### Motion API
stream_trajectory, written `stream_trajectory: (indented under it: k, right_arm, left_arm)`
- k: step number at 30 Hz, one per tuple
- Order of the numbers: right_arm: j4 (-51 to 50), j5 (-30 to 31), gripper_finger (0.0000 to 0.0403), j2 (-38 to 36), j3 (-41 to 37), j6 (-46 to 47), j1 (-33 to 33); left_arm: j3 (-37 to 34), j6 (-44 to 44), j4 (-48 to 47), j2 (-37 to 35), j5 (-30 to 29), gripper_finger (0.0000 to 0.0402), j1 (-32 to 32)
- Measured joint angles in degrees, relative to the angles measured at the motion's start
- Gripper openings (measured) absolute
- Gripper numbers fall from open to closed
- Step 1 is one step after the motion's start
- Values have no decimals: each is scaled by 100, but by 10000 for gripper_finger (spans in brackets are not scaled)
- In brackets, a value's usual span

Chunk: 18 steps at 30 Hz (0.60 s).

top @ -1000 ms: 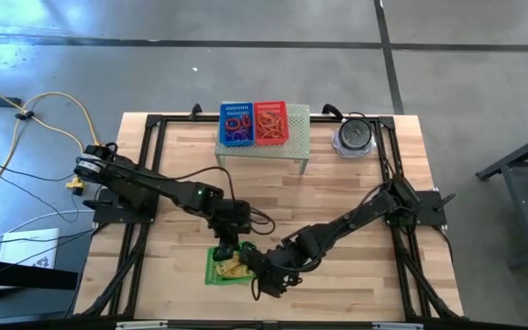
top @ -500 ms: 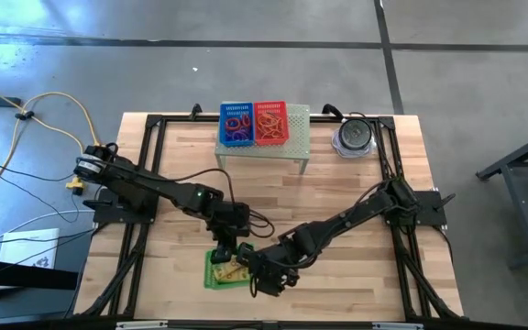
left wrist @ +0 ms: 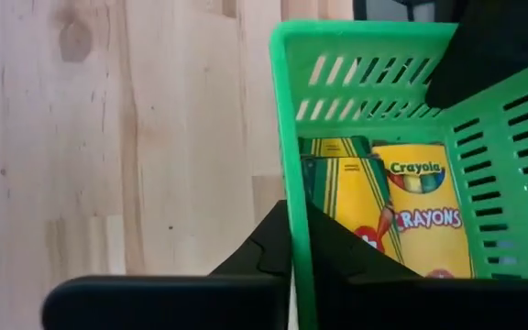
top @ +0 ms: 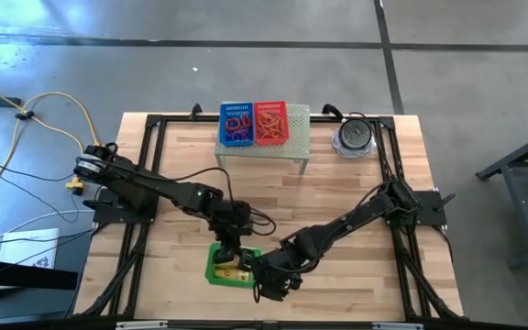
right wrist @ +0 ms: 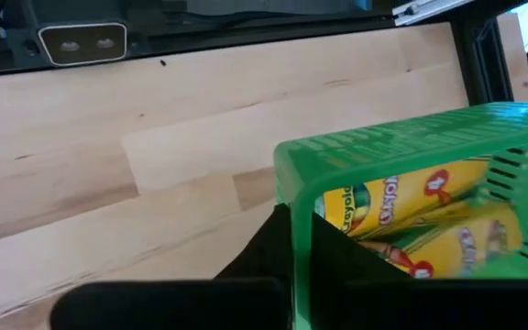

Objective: Pick & Place Office Desk Supplies
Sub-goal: Put the green bin with crayon boxes on the shelf

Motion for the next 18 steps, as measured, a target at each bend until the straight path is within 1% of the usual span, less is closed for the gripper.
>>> stream_trajectory:
  k: [1,5,8,13,18]
  right_arm:
    - [-13,0,3,0,0,4,-2]
    - [-21,26,2,0,0,22,-7]
    - [-23,20,2,0,-2,62,-11]
    - [-30,22,2,0,-2,67,-6]
    - [-150,-4,2,0,-3,303,-5]
  left_arm:
    - [0,-64,-3,-2,-28,13,0]
    - [-2,-604,-15,-2,-446,46,26]
    - [-4,-900,-10,-2,-490,80,57]
    - [25,-907,125,-2,-486,134,59]
    - [278,-618,171,-2,-476,161,127]
